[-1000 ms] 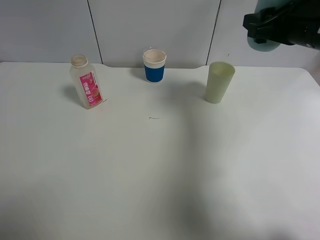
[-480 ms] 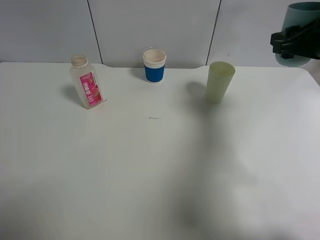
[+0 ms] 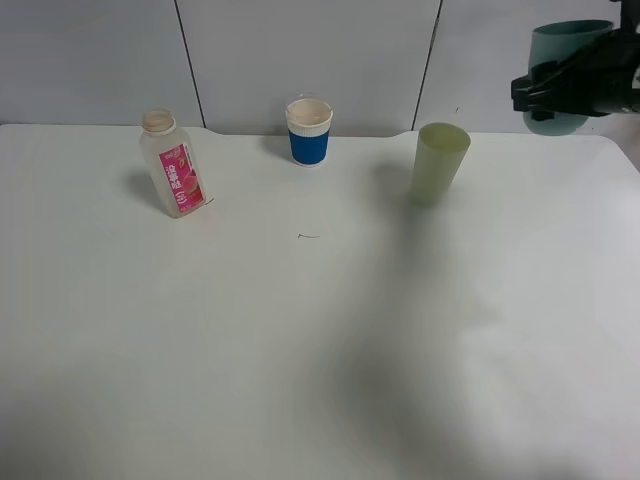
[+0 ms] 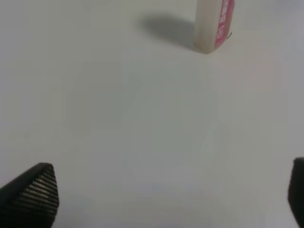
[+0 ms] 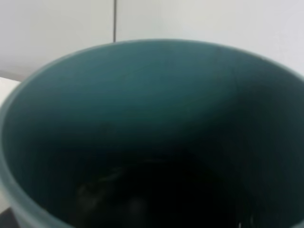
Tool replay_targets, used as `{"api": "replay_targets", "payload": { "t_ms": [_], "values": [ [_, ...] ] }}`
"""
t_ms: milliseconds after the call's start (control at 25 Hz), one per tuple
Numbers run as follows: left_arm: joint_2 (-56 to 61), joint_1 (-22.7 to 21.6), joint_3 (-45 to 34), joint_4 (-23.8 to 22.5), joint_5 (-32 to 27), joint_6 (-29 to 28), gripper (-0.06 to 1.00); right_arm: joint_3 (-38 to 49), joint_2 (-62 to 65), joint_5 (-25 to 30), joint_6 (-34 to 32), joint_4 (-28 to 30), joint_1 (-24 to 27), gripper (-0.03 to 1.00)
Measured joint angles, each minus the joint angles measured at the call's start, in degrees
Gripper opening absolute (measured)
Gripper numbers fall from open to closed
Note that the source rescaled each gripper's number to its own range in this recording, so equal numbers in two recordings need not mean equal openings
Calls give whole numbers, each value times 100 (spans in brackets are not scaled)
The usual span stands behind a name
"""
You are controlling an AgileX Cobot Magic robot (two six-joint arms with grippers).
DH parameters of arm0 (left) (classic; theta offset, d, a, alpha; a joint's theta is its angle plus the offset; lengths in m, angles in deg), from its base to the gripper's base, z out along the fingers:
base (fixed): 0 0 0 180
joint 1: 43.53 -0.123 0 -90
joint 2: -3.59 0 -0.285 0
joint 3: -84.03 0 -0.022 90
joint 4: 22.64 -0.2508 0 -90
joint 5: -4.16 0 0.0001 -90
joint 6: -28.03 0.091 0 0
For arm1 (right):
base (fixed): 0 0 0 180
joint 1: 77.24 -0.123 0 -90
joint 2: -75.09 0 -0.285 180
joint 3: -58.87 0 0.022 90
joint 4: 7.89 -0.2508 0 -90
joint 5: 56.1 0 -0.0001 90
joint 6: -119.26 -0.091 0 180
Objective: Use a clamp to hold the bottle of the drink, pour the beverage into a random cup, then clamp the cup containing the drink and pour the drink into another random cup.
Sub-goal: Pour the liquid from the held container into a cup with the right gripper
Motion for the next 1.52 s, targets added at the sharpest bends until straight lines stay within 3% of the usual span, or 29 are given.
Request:
{"api": "replay_targets", "payload": {
  "t_ms": [560,1000,1520],
  "values": [
    [0,0,0,0,0,0,93,-1117,-1158,585,0,668,-427,0],
    [0,0,0,0,0,0,93,-1635,-1580,1132,26,1785,-798,0],
    [0,0,0,0,0,0,93,-1669,-1609,1451,1045,2021,-853,0]
  ]
}}
